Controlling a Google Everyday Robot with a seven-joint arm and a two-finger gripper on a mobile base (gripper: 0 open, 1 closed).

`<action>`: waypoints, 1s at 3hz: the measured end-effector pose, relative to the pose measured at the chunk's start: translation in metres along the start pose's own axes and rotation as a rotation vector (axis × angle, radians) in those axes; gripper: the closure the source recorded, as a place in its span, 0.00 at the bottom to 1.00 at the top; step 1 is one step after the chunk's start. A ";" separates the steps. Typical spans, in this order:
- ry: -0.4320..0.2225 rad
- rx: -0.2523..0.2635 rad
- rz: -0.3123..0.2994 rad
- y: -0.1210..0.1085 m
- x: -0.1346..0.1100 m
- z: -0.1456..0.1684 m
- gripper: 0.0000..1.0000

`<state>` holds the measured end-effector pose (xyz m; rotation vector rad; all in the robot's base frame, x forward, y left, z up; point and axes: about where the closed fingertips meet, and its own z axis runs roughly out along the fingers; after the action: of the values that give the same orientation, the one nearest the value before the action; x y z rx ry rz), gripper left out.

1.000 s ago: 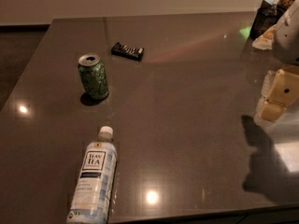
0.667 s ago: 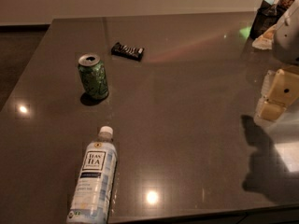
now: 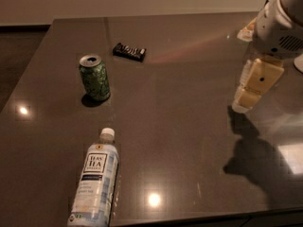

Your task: Move green can near blue plastic bottle

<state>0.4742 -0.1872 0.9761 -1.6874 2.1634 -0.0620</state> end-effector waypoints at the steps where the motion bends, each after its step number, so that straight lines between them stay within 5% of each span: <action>1: -0.035 -0.008 0.022 -0.020 -0.030 0.027 0.00; 3: -0.119 -0.047 0.061 -0.049 -0.094 0.070 0.00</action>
Offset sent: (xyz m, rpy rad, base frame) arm 0.0901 0.0892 -0.0274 0.1175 0.0359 0.0144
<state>0.5616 -0.0979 0.9511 -1.6060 2.1413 0.1050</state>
